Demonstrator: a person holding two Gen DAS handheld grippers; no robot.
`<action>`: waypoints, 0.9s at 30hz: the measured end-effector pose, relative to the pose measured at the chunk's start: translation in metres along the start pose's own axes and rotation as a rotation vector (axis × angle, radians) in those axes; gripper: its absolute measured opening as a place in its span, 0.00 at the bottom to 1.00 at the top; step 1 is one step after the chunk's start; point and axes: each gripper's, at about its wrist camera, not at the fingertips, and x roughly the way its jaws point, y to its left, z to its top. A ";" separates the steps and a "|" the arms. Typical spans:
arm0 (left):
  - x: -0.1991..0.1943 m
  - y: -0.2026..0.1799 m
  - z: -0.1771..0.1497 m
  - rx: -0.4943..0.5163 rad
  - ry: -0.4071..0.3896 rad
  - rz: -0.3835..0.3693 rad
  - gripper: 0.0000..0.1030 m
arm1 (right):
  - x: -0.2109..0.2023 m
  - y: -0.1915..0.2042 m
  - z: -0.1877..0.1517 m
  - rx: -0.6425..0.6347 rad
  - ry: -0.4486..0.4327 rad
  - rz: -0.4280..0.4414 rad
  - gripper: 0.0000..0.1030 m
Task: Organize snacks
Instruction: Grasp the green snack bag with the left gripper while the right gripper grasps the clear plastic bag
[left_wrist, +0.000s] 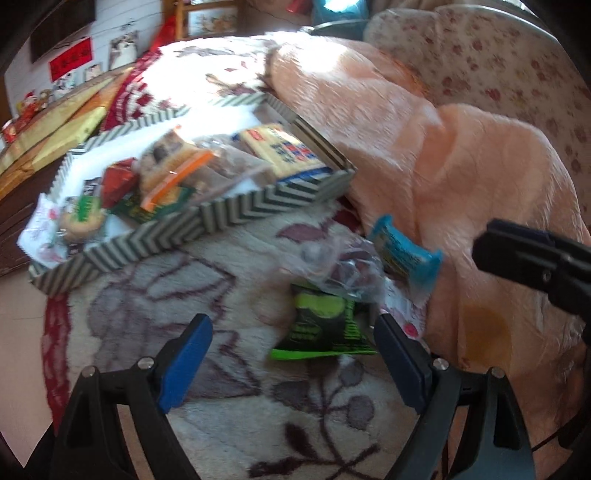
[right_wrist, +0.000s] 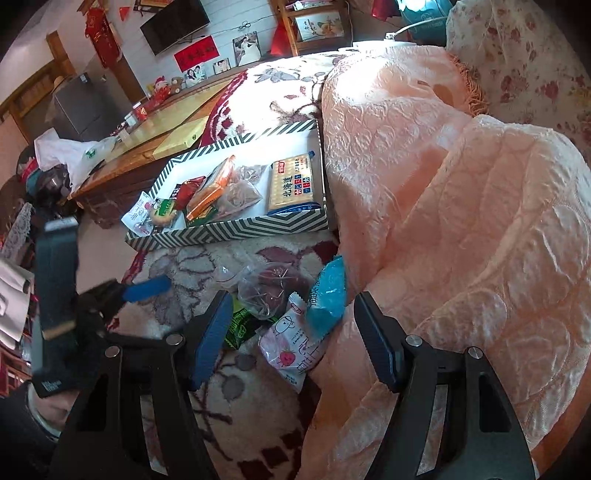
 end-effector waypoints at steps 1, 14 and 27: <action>0.003 -0.003 0.001 0.007 0.007 -0.004 0.88 | 0.000 -0.001 0.000 0.005 0.001 0.000 0.66; 0.022 0.001 0.003 0.002 0.035 -0.086 0.36 | 0.006 -0.006 -0.001 0.027 0.010 -0.001 0.66; -0.027 0.044 -0.022 -0.017 -0.059 0.001 0.35 | 0.075 0.038 0.018 -0.157 0.163 -0.003 0.72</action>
